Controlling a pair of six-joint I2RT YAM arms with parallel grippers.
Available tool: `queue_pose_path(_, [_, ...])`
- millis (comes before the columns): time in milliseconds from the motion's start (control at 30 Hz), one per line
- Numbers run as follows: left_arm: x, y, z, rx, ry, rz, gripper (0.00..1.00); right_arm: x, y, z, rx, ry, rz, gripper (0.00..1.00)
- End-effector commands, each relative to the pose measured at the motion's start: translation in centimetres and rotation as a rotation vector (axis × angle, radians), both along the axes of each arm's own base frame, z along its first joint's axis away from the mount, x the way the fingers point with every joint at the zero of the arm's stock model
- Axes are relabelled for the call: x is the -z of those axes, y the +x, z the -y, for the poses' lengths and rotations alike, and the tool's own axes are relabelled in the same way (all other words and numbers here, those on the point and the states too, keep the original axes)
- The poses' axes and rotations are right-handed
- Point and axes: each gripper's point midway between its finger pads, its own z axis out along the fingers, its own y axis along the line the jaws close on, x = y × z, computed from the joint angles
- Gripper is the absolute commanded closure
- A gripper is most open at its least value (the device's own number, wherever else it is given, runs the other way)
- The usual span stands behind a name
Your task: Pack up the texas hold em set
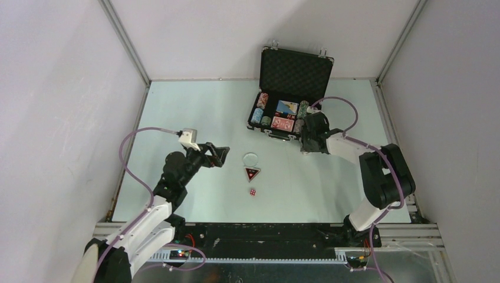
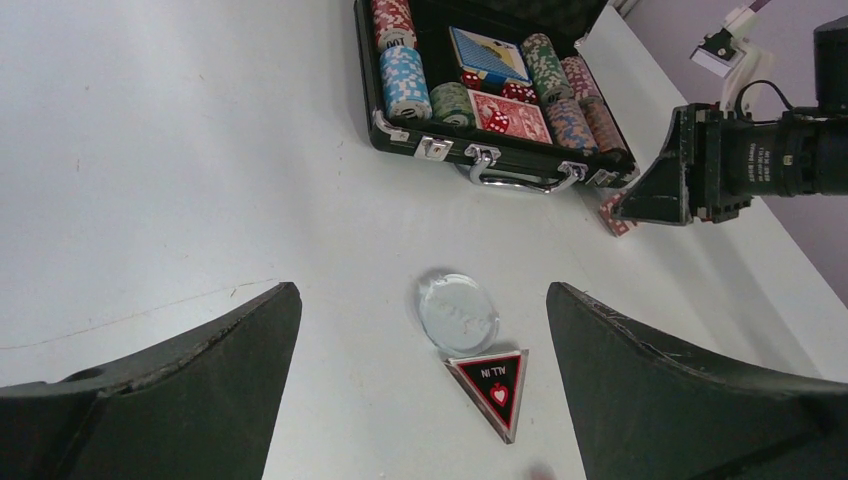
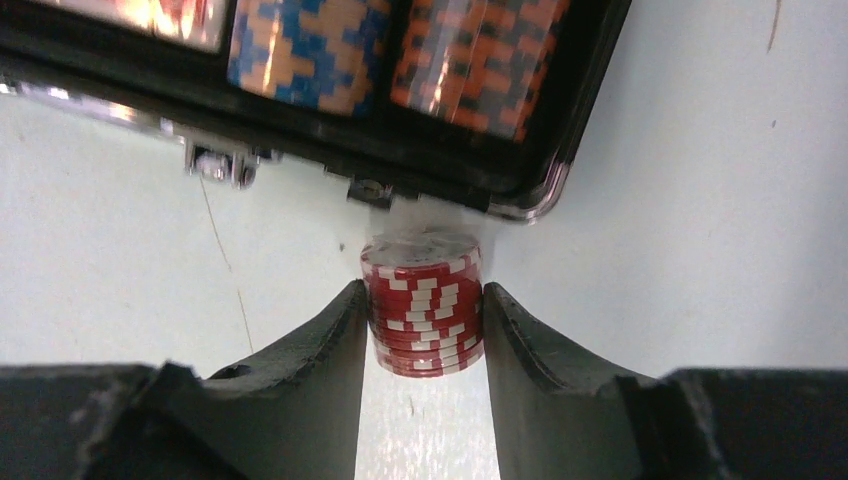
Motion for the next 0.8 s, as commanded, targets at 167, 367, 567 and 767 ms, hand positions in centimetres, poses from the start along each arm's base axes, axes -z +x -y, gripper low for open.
queue_pose_path(167, [-1.1, 0.4, -0.4, -0.017, 0.025, 0.047, 0.0, -6.1, -4.2, -4.7, -0.108, 0.073, 0.053, 0.69])
queue_pose_path(367, [-1.4, 0.2, -0.4, -0.013, 0.013, 0.059, 0.0, -13.0, -1.8, -8.3, -0.082, 0.324, 0.269, 0.77])
queue_pose_path(567, [-1.5, 0.1, -0.2, -0.001, 0.006, 0.063, 0.0, -16.2, 3.6, -11.1, 0.003, 0.489, 0.402, 0.78])
queue_pose_path(767, [-1.4, 0.1, -0.3, -0.006, 0.01, 0.061, 0.0, -17.0, 9.3, -13.1, 0.053, 0.533, 0.437, 0.82])
